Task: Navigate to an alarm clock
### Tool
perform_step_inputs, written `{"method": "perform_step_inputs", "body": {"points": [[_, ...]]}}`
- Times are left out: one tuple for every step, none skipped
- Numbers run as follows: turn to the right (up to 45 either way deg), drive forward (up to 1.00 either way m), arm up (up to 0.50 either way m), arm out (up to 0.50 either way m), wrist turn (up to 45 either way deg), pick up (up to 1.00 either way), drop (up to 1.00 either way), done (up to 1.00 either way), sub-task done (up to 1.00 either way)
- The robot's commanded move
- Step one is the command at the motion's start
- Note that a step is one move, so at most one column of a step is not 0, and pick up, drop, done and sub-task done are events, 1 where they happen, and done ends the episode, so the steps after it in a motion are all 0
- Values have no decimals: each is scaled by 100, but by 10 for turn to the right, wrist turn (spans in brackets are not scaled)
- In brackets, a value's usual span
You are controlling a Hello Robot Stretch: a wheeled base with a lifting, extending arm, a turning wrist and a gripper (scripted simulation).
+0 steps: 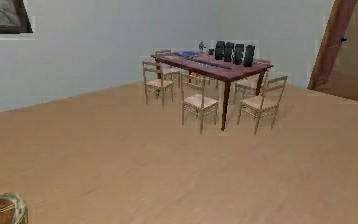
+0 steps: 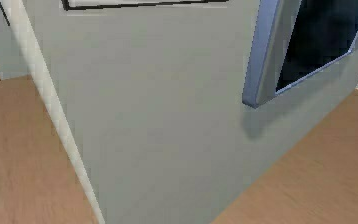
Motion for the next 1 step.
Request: {"method": "perform_step_inputs", "body": {"points": [[-30,0,0,0,0,0,0,0,0]]}}
